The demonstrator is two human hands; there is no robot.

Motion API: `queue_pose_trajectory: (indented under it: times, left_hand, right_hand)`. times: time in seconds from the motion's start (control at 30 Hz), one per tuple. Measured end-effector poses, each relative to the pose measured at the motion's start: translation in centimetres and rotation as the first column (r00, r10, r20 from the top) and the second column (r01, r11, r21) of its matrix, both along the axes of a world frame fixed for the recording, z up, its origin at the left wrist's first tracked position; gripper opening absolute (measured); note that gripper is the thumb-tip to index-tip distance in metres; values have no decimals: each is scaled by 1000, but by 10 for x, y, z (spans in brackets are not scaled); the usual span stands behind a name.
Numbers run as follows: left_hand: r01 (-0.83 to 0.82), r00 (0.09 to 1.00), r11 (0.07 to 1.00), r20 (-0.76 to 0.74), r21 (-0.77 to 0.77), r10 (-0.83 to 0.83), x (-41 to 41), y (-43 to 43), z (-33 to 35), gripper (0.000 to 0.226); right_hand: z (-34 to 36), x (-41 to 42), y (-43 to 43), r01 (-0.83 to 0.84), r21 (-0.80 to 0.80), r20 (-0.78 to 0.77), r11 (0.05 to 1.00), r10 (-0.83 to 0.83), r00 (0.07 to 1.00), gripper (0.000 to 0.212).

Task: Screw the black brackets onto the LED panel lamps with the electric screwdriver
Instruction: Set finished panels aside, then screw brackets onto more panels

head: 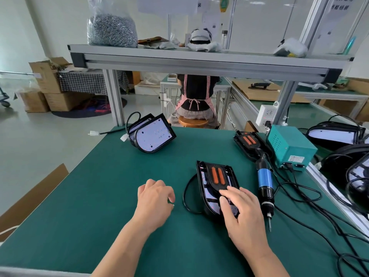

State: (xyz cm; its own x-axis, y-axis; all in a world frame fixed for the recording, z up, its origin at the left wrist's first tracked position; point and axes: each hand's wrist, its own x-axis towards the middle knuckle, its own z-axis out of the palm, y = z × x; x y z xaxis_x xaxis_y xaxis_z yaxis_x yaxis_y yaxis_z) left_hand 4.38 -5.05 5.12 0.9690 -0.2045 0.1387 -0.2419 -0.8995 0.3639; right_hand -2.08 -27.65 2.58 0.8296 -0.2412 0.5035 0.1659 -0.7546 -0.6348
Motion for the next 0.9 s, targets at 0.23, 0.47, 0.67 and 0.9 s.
queue_pose_trajectory:
  times: [0.23,0.47,0.67,0.9]
  left_hand:
    - [23,999,1000,44,18,-24,3,-7,-1,9]
    - [1,968,831,208,-557,139,-3,-48,11,13]
    - [-31,969,720,157,-693,193,-13,-77,-7,19]
    - [7,963,746,206,-666,175,-8,-81,-14,25]
  right_hand:
    - [3,0,2,-72,-49,86,996,76,993,16]
    - [4,0,-1,-159,27,88,987,156,984,10]
    - [13,-4,-7,-95,140,213,986,64,975,25]
    - [37,42,-90,372,82,-286,925,-336,897,59]
